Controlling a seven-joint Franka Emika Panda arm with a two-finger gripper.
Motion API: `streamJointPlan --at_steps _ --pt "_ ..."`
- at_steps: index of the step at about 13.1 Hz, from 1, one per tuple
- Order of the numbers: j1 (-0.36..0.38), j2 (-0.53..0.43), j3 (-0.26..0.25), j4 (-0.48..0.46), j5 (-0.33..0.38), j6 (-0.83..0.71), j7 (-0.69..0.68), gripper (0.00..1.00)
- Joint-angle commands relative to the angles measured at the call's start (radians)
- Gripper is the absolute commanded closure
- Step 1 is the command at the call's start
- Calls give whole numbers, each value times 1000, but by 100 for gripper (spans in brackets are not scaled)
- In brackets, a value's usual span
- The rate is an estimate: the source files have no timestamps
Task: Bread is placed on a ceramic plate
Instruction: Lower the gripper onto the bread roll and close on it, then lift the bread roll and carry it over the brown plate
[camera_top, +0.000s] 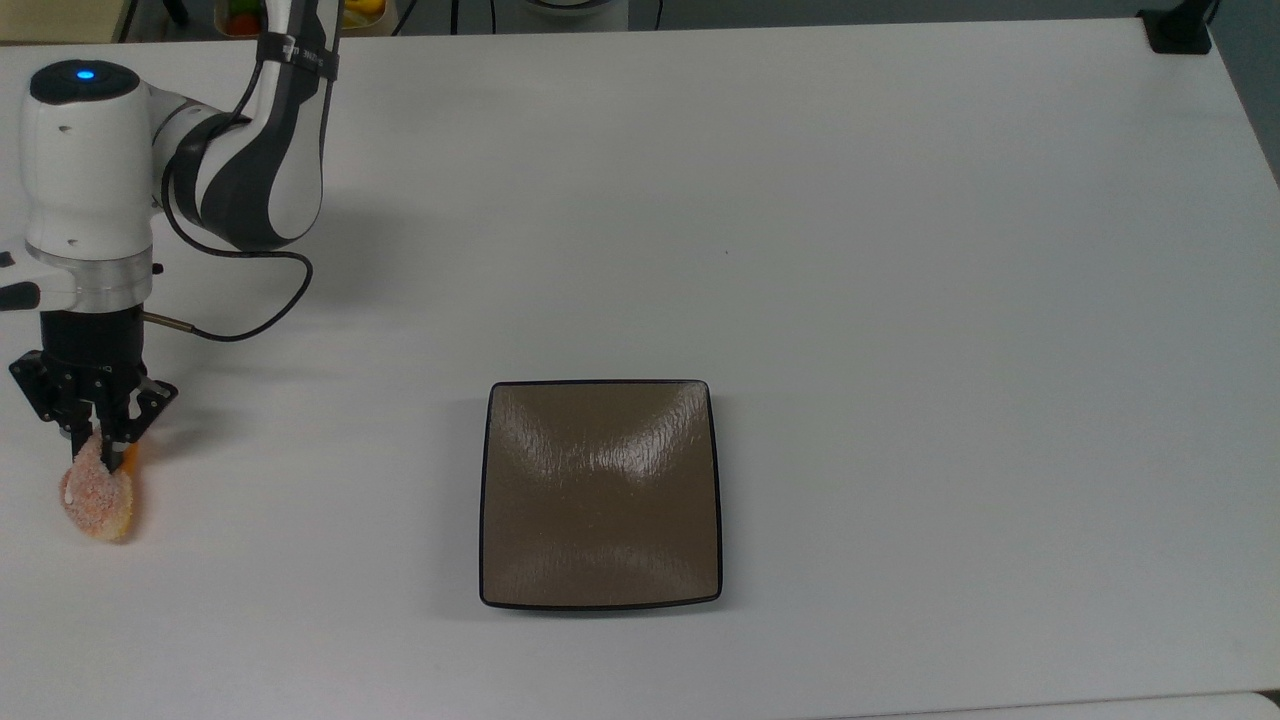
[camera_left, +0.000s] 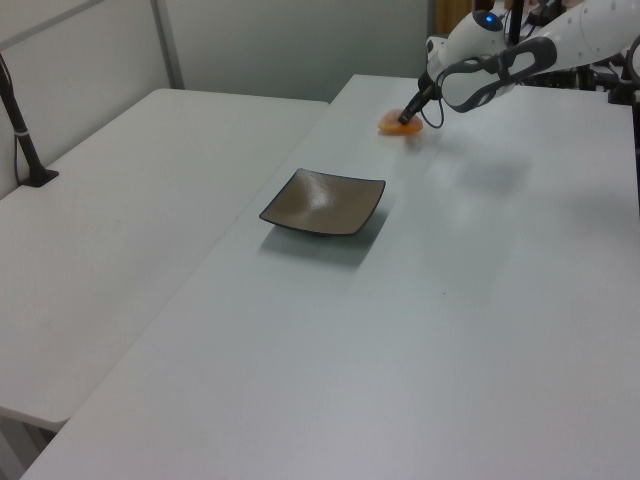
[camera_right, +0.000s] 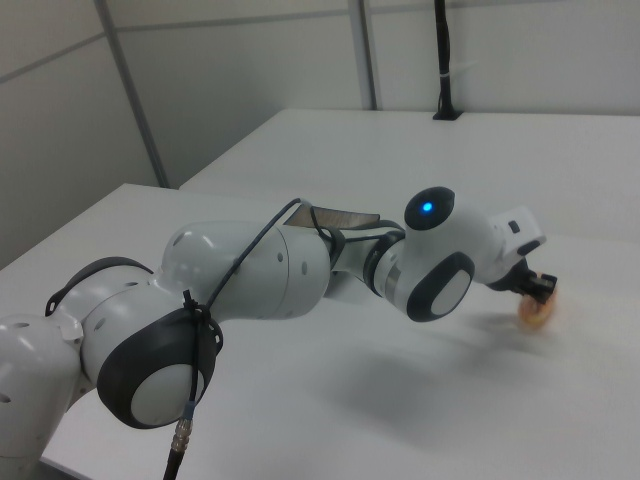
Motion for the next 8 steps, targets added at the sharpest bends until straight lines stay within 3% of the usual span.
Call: streamJointPlan --at_steps 1,4,8 --pt "5 -75 9 -11 17 4 -21 77" --pt "40 -156 11 -40 21 -10 -5 77" --pt "105 -299 11 -33 21 -281 91 77"
